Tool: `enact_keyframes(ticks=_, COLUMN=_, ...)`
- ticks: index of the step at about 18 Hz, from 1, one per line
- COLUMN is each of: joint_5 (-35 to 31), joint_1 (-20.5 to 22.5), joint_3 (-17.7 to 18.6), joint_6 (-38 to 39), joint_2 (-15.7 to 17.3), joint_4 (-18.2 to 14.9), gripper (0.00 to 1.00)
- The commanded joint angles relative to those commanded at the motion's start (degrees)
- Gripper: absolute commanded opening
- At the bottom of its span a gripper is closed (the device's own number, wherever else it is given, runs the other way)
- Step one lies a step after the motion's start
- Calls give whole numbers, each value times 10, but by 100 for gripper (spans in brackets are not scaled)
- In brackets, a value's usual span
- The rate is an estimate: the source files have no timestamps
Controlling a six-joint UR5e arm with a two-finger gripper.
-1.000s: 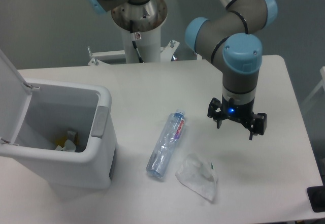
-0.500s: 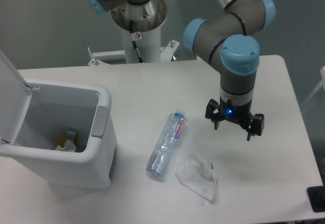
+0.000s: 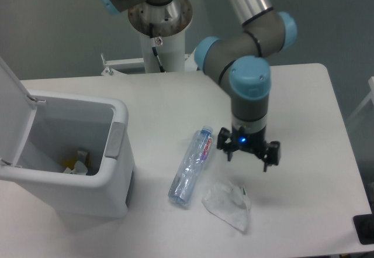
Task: Place the trash in the trash can
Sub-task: 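Lower the gripper onto the plastic bag and close on it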
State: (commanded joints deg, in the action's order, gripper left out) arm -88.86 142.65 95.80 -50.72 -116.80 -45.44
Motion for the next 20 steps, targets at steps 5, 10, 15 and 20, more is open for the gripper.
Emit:
enact_keyframes(ticks=5, joint_5=1, joint_1=-11, joint_3=-15, joint_6=39, joint_2=-27, joint_4=1, gripper=100)
enact_keyframes(ticks=10, joint_5=-1, joint_1=-12, joint_3=-24, joint_6=39, joint_2=-38, joint_4=1, gripper=11)
enact_keyframes(ticks=15, joint_5=0, joint_1=-11, joint_3=-33, joint_6=38, joint_2=-41, joint_4=1, gripper=0)
enact_keyframes(ticks=20, joint_5=3, joint_1=-5, joint_3=-41, joint_6=38, joint_2=-37, joint_4=1, gripper=0)
